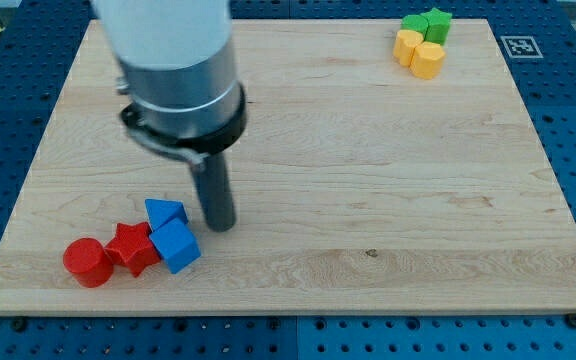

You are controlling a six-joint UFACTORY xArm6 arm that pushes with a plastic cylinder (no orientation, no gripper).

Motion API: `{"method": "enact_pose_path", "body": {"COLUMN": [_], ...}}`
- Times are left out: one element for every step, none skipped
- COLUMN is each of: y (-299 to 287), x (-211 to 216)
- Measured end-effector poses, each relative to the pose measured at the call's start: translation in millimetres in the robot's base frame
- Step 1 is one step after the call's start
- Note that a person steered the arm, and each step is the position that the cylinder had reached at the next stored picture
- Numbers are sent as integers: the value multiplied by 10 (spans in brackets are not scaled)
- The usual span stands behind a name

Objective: Slide the yellow hexagon to the center

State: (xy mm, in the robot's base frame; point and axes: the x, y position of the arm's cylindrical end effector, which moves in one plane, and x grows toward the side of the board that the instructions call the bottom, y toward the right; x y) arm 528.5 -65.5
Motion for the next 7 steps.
{"method": "enact_pose_path", "body": {"y": [630,1155,1162,1162,1163,1254,1888], "x": [-405,-663,-663,-663,-811,-957,-1200]}}
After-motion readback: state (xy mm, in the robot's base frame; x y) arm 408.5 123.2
